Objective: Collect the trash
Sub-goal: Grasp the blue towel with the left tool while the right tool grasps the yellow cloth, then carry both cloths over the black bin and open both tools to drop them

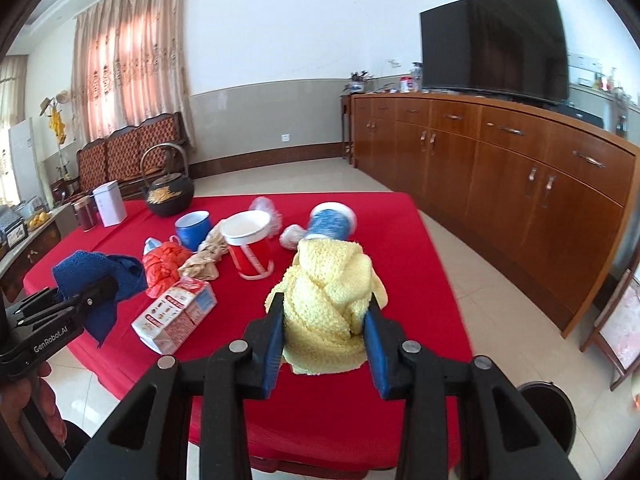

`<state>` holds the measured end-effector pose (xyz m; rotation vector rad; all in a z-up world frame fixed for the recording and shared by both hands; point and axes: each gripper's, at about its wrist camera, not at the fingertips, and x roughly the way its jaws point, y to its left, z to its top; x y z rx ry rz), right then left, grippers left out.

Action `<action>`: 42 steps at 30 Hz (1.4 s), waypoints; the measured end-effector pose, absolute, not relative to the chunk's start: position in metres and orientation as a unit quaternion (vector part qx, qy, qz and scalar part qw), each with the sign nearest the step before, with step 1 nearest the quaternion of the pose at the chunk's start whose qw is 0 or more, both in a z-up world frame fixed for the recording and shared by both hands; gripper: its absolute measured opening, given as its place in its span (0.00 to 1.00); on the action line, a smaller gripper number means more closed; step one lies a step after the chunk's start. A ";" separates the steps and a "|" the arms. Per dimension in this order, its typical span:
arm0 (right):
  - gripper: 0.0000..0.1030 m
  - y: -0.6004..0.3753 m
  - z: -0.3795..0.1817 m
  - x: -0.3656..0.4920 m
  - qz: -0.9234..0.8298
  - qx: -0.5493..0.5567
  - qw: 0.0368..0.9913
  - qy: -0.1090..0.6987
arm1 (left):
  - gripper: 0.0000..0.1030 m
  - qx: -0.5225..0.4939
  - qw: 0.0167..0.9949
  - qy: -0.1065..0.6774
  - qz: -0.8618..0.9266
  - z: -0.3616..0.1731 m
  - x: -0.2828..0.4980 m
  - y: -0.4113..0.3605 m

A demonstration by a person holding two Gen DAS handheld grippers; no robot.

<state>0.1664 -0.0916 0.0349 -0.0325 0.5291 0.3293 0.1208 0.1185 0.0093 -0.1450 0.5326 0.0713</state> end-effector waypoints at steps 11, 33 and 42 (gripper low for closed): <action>0.37 -0.176 0.035 0.140 0.088 0.008 0.961 0.262 | 0.38 -0.044 0.963 0.260 -0.051 0.022 0.128 0.041; 0.38 -0.324 0.010 0.111 -0.015 0.011 0.959 0.284 | 0.38 -0.008 0.941 0.276 -0.195 0.007 0.147 -0.116; 0.38 -0.394 -0.027 0.111 -0.047 0.012 0.947 0.317 | 0.38 0.007 0.916 0.319 -0.241 -0.030 0.157 -0.195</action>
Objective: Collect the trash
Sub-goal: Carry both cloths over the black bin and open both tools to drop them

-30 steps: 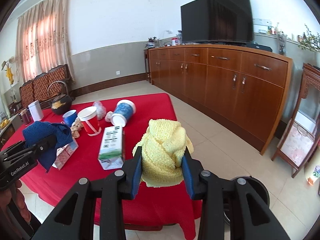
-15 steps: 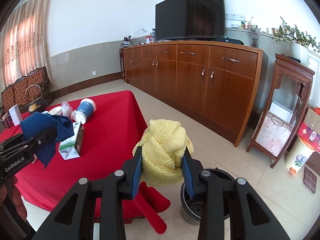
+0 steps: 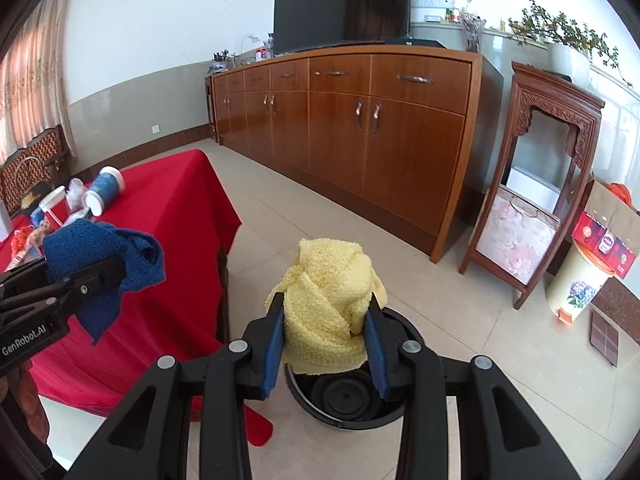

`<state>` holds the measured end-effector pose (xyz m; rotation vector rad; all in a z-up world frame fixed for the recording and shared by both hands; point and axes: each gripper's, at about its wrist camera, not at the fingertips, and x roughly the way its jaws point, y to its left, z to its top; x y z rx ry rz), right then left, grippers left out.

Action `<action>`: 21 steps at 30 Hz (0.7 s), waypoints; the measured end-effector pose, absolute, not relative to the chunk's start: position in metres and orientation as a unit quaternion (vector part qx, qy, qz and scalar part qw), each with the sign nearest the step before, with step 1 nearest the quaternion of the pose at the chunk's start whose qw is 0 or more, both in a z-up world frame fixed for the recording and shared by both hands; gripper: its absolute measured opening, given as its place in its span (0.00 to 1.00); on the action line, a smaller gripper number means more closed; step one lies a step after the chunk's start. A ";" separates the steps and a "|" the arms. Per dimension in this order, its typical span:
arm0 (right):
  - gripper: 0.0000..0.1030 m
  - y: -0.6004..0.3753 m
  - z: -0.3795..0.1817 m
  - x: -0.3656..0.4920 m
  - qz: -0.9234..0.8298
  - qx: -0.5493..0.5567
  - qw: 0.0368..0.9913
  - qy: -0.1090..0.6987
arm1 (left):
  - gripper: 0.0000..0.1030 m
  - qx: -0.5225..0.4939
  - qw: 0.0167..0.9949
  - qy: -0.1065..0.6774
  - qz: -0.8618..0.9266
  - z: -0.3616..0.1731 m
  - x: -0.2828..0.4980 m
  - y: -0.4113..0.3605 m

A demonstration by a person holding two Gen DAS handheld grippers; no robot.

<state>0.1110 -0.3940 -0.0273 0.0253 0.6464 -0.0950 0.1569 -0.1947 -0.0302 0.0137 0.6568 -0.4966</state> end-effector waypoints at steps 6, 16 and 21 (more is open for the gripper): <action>0.38 -0.435 -0.061 0.114 -0.034 0.020 0.942 0.333 | 0.38 0.022 0.905 0.334 -0.262 -0.057 0.165 -0.237; 0.38 -0.476 -0.129 0.151 0.010 -0.002 0.925 0.380 | 0.39 0.034 0.882 0.390 -0.261 -0.113 0.196 -0.285; 0.44 -0.493 -0.167 0.174 0.037 -0.006 0.911 0.411 | 0.61 0.029 0.872 0.416 -0.255 -0.142 0.213 -0.298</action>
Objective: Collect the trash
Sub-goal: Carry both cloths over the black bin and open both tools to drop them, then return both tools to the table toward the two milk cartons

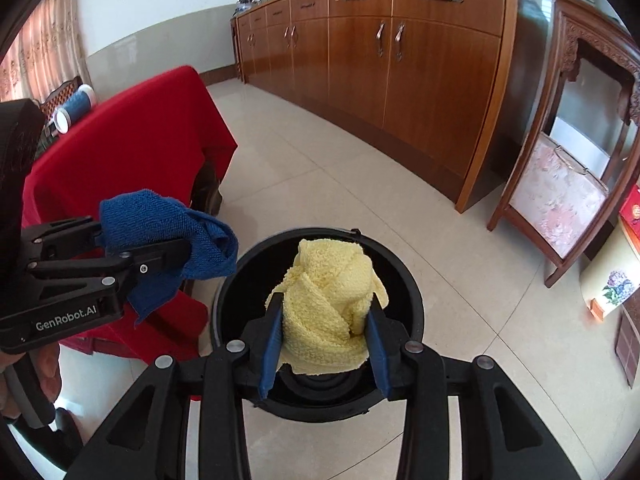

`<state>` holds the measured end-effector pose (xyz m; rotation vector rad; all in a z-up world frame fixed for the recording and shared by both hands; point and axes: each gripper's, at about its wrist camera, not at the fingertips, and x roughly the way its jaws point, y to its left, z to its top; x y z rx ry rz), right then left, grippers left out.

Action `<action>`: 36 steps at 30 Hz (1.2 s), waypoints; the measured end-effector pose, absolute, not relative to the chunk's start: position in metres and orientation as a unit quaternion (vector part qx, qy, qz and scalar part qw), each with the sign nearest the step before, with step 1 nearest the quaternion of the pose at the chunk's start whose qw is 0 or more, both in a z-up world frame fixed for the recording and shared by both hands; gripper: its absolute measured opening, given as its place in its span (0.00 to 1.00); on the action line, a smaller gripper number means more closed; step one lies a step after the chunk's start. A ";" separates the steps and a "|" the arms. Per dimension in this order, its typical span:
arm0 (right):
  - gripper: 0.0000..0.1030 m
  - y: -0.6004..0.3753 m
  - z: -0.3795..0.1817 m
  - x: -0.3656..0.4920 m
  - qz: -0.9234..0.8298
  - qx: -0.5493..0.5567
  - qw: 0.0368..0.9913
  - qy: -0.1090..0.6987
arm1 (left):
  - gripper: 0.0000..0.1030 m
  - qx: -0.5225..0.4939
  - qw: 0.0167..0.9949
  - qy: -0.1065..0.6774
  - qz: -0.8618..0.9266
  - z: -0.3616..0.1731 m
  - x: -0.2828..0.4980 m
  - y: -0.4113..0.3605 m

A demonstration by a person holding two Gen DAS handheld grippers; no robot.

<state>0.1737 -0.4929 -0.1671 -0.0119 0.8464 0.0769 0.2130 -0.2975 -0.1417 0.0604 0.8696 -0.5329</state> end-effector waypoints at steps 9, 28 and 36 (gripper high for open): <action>0.79 -0.536 -0.204 0.199 -0.030 0.026 0.887 0.460 | 0.75 0.036 0.882 0.420 -0.212 -0.138 0.211 -0.280; 0.91 -0.465 -0.099 0.159 -0.047 0.049 0.927 0.369 | 0.96 0.042 0.932 0.328 -0.150 -0.035 0.157 -0.204; 0.91 -0.397 -0.081 0.143 -0.001 0.039 0.934 0.354 | 0.96 0.016 0.946 0.309 -0.101 -0.014 0.139 -0.139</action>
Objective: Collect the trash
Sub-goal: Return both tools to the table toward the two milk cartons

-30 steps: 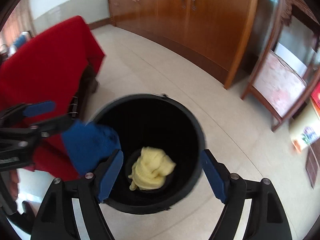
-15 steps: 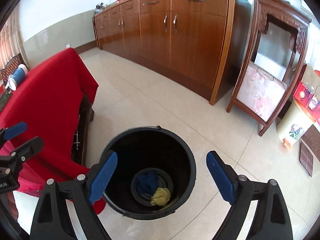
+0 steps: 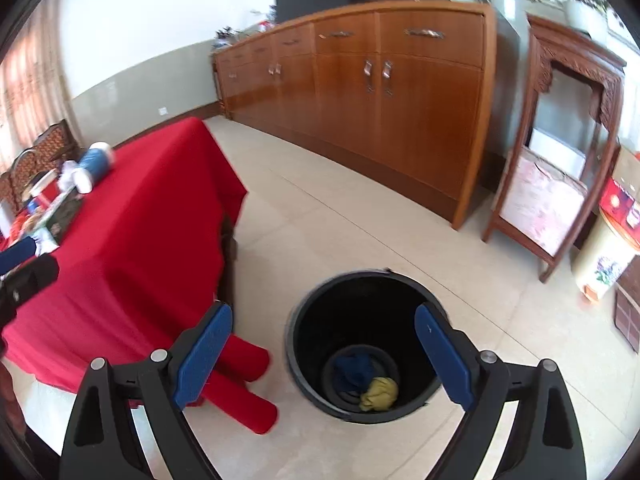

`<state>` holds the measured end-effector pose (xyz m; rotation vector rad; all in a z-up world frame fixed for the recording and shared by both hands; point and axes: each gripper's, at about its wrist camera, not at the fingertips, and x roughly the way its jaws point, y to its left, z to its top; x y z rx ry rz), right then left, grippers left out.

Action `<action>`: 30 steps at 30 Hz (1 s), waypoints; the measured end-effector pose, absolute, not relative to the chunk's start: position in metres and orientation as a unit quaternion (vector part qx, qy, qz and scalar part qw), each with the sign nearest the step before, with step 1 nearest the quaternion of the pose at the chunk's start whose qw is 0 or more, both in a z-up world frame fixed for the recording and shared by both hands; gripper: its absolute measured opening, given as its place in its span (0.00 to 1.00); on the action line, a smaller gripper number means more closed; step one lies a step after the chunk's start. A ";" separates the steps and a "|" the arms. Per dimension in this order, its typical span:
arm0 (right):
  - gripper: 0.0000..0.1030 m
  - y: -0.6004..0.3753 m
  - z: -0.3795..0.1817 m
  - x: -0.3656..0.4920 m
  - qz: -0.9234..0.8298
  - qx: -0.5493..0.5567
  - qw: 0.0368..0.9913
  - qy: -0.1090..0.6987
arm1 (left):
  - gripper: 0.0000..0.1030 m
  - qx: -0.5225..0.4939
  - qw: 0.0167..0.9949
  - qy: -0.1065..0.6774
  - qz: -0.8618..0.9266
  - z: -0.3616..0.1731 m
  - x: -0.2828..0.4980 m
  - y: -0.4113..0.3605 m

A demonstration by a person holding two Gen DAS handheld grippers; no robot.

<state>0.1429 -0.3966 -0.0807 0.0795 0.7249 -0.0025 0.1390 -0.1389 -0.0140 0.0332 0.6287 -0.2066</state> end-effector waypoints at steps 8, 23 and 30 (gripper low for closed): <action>0.91 -0.325 -0.046 0.127 0.049 0.024 0.948 0.314 | 0.96 -0.015 0.958 0.284 -0.028 0.001 0.120 -0.066; 0.91 -0.195 -0.015 0.137 0.166 0.014 0.937 0.308 | 0.96 -0.046 0.959 0.270 0.078 -0.002 0.083 0.054; 0.90 -0.143 -0.006 0.150 0.198 -0.017 0.933 0.299 | 0.96 -0.042 0.955 0.272 0.109 -0.013 0.091 0.097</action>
